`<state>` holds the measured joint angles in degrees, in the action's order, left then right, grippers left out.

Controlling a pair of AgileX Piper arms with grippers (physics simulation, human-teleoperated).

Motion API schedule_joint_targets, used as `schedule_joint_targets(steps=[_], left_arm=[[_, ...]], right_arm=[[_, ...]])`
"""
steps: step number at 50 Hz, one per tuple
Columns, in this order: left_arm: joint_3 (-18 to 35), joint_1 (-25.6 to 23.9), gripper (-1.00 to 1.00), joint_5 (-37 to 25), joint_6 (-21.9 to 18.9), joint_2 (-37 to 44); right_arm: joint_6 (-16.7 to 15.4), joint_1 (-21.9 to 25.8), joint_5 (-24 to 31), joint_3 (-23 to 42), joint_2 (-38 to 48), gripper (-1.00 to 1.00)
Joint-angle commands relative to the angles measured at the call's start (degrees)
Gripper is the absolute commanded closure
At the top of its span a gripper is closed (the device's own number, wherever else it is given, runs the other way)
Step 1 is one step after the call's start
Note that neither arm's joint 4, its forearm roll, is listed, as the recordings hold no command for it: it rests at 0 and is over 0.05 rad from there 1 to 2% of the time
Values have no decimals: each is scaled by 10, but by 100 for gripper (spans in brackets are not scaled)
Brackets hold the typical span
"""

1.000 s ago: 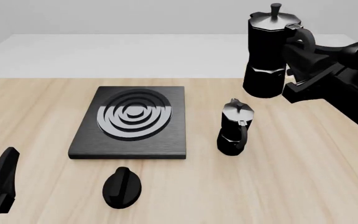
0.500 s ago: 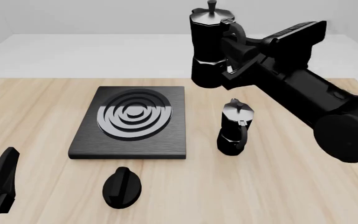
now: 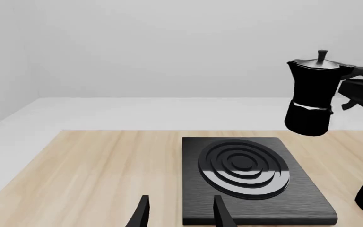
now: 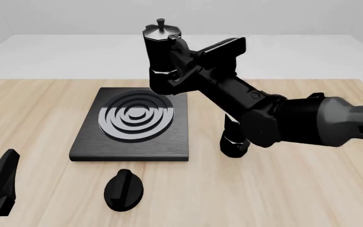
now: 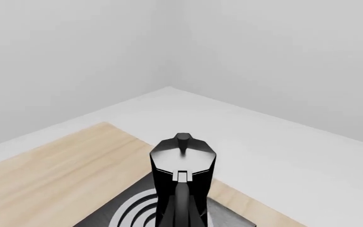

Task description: Put the right moka pot on the stove.

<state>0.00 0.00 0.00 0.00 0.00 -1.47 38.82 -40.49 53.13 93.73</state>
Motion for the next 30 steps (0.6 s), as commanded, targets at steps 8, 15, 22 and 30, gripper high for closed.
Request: schedule_joint_targets(steps=[8, 15, 22, 30], left_arm=[[0, 0, -100, 0, 0, 0], [0, 0, -100, 0, 0, 0], [0, 0, -100, 0, 0, 0], [0, 0, -100, 0, 0, 0]], right_arm=[[15, 16, -25, 124, 141, 100], [17, 21, -22, 155, 177, 100], [20, 24, -22, 182, 210, 100], [26, 23, -18, 218, 250, 100]])
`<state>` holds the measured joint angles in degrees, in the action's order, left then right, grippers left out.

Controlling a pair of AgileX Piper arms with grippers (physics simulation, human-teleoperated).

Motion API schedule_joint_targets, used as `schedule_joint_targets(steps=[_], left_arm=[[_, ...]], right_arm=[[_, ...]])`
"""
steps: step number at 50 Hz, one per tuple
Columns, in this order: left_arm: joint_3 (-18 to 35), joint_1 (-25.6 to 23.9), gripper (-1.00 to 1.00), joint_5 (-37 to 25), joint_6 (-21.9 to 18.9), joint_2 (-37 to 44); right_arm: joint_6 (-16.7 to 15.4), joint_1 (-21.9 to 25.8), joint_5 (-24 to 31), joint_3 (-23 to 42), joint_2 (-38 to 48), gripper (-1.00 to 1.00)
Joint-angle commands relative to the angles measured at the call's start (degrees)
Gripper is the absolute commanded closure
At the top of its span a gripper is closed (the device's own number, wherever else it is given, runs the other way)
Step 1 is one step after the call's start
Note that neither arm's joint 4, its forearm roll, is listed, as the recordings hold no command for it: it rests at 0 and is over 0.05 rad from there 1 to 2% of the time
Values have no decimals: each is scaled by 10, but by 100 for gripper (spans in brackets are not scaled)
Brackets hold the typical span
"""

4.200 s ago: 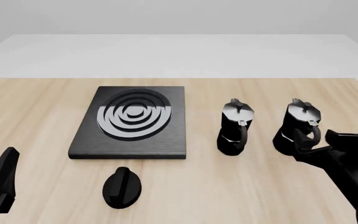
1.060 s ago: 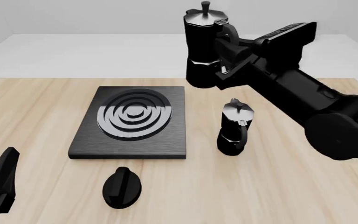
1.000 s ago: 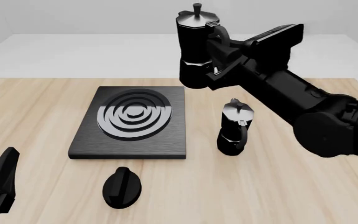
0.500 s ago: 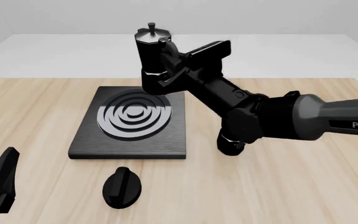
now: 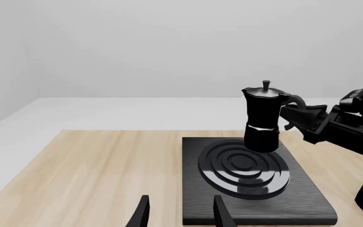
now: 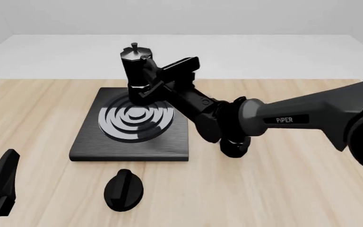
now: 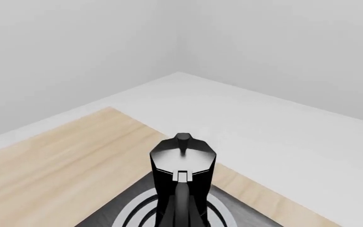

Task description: Put the right moka pot on the stove.

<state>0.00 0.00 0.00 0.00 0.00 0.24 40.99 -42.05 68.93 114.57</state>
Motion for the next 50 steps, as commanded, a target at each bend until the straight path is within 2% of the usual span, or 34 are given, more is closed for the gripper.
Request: schedule_joint_targets(steps=[1, 21, 50], left_arm=[[0, 0, -100, 0, 0, 0], [0, 0, -100, 0, 0, 0], [0, 0, -100, 0, 0, 0]], right_arm=[[10, 1, -3, 65, 46, 100], [28, 5, 7, 114, 105, 100], [42, 9, -8, 79, 113, 100]])
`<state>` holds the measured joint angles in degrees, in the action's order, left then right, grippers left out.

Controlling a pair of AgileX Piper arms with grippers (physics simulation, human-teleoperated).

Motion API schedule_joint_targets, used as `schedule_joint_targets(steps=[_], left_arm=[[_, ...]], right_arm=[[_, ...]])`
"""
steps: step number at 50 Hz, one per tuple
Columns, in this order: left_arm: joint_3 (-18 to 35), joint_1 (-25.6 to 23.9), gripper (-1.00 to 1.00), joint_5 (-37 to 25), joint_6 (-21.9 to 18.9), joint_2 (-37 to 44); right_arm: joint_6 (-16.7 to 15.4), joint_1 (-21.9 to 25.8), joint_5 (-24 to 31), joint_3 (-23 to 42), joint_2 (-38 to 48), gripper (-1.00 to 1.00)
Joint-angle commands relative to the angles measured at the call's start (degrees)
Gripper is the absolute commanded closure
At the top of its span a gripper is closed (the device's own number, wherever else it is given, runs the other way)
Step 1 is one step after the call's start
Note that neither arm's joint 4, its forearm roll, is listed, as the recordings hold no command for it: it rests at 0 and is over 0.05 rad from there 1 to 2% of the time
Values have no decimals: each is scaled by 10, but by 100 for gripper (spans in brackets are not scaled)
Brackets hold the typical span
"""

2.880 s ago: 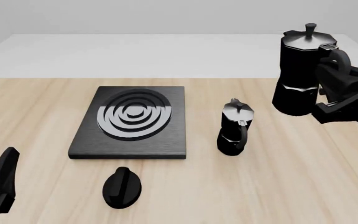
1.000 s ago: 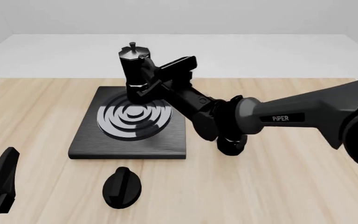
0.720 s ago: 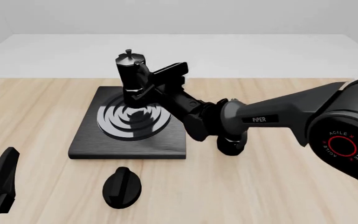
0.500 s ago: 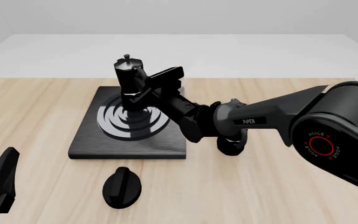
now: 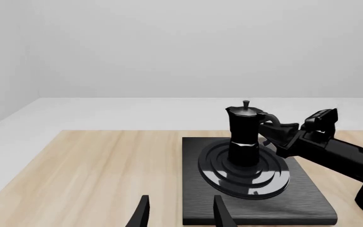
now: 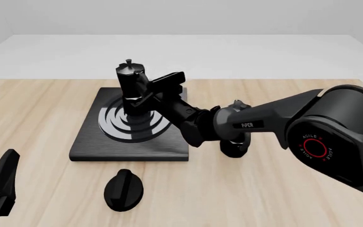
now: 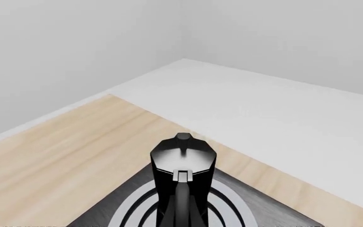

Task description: Put the right moka pot on the stove.

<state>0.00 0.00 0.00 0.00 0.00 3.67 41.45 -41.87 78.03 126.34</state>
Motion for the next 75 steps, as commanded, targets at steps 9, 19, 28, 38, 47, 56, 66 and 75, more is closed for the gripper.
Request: schedule_joint_targets(steps=[9, 19, 28, 38, 47, 56, 66, 75], left_arm=[[0, 0, -100, 0, 0, 0], [0, 0, -100, 0, 0, 0], [0, 0, -100, 0, 0, 0], [0, 0, -100, 0, 0, 0], [0, 0, -100, 0, 0, 0], [0, 0, -100, 0, 0, 0], [0, 0, -100, 0, 0, 0], [0, 0, -100, 0, 0, 0]], right_arm=[[2, 2, -15, -40, -27, -100], [-4, 6, -12, -69, -56, -100], [-11, 6, -8, -101, -93, -100], [-8, 15, -7, -149, -139, -100], [0, 35, -4, -202, -192, -100], [14, 64, -14, -265, -253, -100], [10, 72, -8, -327, -334, -100], [4, 75, 15, -372, -411, -100]])
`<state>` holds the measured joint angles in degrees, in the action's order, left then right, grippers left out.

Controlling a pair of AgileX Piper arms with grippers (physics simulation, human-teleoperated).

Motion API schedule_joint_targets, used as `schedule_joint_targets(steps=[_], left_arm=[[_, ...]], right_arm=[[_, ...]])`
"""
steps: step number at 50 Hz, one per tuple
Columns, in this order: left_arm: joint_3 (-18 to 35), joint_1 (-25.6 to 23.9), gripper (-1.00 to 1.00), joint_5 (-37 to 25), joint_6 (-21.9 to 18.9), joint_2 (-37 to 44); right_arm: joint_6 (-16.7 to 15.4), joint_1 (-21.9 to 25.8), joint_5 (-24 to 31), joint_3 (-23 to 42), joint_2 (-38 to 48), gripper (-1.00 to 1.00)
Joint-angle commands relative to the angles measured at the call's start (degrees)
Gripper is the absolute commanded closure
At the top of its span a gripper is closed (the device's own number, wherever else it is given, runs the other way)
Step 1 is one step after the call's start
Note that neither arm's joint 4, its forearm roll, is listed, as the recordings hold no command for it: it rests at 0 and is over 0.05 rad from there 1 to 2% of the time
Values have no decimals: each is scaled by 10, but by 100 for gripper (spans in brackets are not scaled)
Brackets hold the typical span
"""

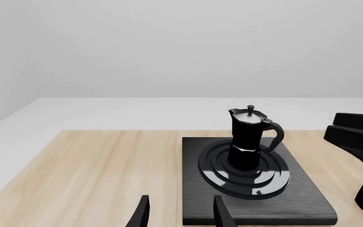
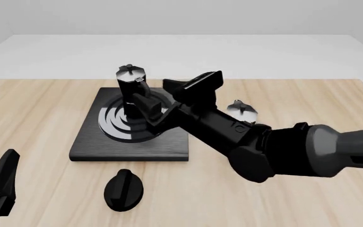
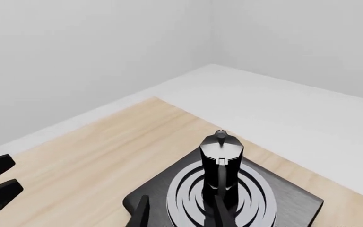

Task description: Put the right moka pot on the stove.

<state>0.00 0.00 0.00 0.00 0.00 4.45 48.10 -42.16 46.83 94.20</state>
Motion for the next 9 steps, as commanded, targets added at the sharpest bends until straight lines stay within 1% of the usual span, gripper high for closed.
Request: schedule_joint_targets(steps=[1, 4, 5, 7, 9], left_arm=[[0, 0, -100, 0, 0, 0], [0, 0, -100, 0, 0, 0], [0, 0, -100, 0, 0, 0], [0, 0, -100, 0, 0, 0], [0, 0, -100, 0, 0, 0]], right_arm=[[-5, 9, 23, -64, -99, -100], [-9, 13, 34, -73, -118, -100], [-14, 8, 38, -78, -128, -100], [-9, 13, 38, -96, -150, -100], [-11, 13, 39, -109, -164, -100]])
